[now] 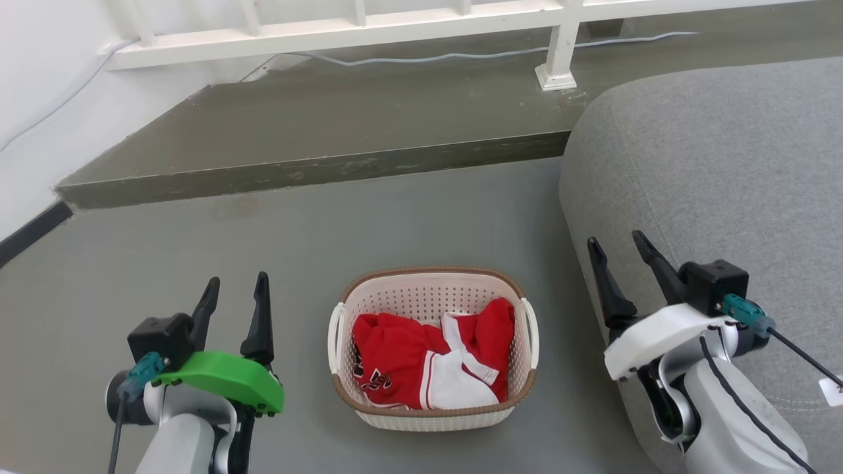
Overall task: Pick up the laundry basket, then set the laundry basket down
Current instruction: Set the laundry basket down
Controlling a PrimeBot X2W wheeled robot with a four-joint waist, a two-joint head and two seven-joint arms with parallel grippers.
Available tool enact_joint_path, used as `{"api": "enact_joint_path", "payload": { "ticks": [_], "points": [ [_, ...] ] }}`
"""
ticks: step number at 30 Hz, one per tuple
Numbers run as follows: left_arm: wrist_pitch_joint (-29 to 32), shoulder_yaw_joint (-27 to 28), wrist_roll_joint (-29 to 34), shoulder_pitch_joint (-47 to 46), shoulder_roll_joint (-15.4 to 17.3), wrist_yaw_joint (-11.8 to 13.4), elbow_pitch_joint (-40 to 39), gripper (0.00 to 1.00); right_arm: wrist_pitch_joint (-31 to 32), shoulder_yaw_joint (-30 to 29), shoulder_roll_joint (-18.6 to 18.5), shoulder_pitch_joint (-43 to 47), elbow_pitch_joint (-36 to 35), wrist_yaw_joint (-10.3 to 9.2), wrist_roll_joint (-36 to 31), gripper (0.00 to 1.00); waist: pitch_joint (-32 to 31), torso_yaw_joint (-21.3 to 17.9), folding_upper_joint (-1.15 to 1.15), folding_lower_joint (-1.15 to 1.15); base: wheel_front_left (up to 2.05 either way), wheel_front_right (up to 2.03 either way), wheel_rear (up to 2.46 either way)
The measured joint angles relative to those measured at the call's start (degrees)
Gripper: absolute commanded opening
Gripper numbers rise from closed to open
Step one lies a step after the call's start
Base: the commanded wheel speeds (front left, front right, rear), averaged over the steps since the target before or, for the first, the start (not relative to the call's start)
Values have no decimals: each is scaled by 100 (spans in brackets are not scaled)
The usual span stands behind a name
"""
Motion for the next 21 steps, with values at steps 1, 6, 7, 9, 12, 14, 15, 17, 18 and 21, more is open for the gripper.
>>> {"api": "enact_joint_path", "payload": {
  "ticks": [1,6,7,9,12,14,15,17,18,21],
  "points": [
    [0,27,10,34,-7,0,-49,100,0,-21,0,29,-19,0,-1,100,-5,1,0,0,0,0,0],
    [0,75,34,199,-45,0,-146,100,0,-97,1,132,-91,1,-14,100,-23,5,0,0,0,0,0],
    [0,82,37,246,-52,0,-164,100,0,-109,2,149,-114,1,-24,100,-25,4,0,0,0,0,0],
    [0,94,85,319,-60,0,-201,100,0,-126,7,201,-144,2,-53,100,-29,1,0,0,0,0,0],
    [0,104,134,381,-75,0,-255,100,0,-151,22,257,-169,4,-54,100,-33,-2,0,0,0,0,0],
    [0,110,134,405,-78,-1,-278,100,0,-163,27,314,-194,7,-57,100,-35,-2,0,0,0,0,0],
    [0,114,134,414,-79,-2,-286,100,0,-164,32,346,-198,7,-66,100,-35,-1,0,0,0,0,0],
    [0,121,145,449,-82,-3,-312,100,0,-172,48,381,-208,8,-91,100,-35,-1,0,0,0,0,0],
    [0,123,159,473,-83,-4,-324,100,0,-179,60,397,-220,8,-97,100,-34,-1,0,0,0,0,0],
    [0,142,193,531,-93,-16,-361,100,0,-197,88,442,-248,10,-111,100,-30,0,0,0,0,0,0]
  ]
}}
